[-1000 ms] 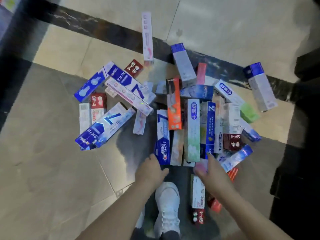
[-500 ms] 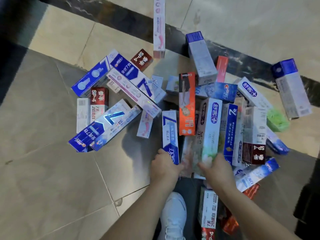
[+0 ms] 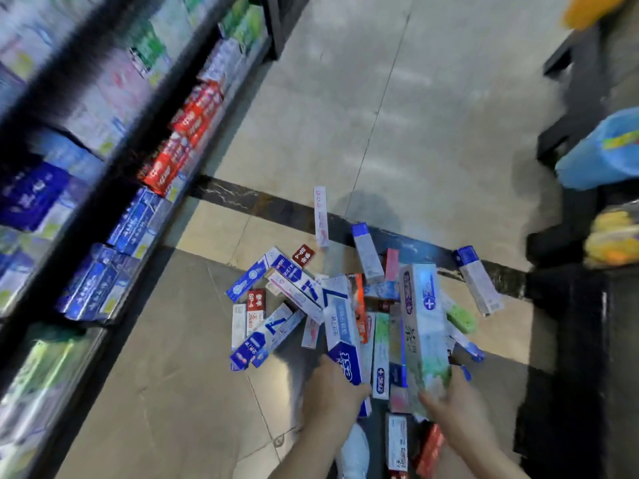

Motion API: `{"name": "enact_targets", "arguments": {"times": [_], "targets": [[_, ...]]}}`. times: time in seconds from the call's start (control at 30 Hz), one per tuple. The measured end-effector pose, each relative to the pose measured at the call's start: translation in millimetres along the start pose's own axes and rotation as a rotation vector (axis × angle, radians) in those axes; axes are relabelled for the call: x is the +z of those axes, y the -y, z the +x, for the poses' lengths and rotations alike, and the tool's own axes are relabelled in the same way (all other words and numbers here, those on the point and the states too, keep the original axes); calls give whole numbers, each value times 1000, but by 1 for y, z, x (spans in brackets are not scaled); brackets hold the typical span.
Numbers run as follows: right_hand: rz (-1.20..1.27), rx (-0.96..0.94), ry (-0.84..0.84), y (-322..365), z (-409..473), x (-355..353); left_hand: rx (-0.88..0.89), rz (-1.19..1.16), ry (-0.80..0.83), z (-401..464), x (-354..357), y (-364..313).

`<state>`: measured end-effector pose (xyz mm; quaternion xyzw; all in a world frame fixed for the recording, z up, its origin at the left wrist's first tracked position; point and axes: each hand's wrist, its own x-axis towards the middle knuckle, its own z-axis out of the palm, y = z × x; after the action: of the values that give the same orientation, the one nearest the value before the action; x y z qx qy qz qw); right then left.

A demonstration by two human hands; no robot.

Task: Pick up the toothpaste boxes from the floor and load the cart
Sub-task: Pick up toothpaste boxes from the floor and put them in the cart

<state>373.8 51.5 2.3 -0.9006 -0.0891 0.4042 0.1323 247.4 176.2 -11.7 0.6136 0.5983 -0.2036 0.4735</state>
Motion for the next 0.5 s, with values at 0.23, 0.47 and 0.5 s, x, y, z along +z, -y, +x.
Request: {"name": "enact_targets", "arguments": {"times": [0.23, 0.47, 0.5], "targets": [[-99, -45, -100, 39, -137, -90, 203, -10, -74, -128, -98, -39], [9, -168, -234, 43, -265, -132, 369, 79, -146, -255, -168, -30], [32, -192, -248, 47, -286, -137, 386, 82, -170, -273, -176, -27]]}}
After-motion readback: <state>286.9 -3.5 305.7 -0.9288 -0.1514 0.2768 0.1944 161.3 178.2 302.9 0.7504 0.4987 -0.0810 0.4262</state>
